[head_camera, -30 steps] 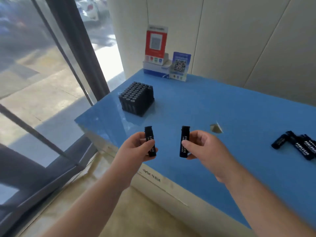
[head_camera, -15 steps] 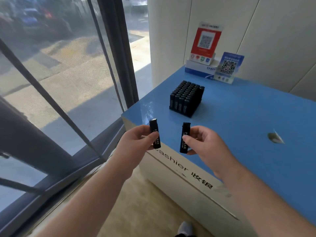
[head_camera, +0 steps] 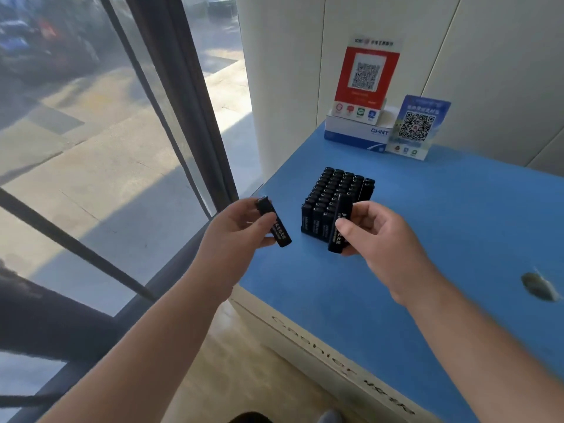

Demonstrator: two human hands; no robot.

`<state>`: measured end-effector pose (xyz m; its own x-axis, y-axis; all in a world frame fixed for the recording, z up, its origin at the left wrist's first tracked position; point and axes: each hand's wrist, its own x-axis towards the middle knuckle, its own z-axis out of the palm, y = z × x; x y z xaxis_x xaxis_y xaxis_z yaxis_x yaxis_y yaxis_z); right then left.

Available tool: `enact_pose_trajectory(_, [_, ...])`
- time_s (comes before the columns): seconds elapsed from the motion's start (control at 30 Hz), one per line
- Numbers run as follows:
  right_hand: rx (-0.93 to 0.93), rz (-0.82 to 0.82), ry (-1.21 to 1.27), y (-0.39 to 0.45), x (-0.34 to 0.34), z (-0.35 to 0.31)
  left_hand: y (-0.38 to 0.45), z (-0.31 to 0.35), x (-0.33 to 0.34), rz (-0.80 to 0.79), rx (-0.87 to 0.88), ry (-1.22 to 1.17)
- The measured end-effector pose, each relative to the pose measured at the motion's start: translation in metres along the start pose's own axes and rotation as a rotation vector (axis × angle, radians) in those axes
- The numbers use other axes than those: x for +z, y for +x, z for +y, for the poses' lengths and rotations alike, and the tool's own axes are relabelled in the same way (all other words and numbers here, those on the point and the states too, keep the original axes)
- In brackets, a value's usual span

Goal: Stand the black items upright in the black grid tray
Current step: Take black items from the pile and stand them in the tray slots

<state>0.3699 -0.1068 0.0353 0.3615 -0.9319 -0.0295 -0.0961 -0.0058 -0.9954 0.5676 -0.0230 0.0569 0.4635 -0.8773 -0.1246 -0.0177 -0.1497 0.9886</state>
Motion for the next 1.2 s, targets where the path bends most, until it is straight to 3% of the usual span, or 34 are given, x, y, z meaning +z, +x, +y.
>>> enact_pose_trajectory(0.27, [0.045, 0.193, 0.052, 0.045, -0.01, 0.011, 0.089, 0.028, 0.017, -0.096, 0.084, 0.038])
enact_pose_trajectory(0.47, [0.085, 0.409, 0.046, 0.063, -0.015, 0.015, 0.151, 0.037, 0.056, -0.402, 0.123, 0.139])
enact_pose_trajectory(0.7, [0.103, 0.631, 0.03, 0.067, -0.021, 0.016, 0.193, 0.036, 0.109, -0.684, 0.321, 0.358])
enact_pose_trajectory(0.87, [0.148, 0.72, 0.038, 0.059, -0.024, 0.024, 0.201, 0.028, 0.132, -0.795, 0.599, 0.644])
enact_pose_trajectory(1.2, [0.153, 0.721, 0.063, 0.058, -0.029, 0.041, 0.203, 0.009, 0.142, -0.855, 0.806, 0.943])
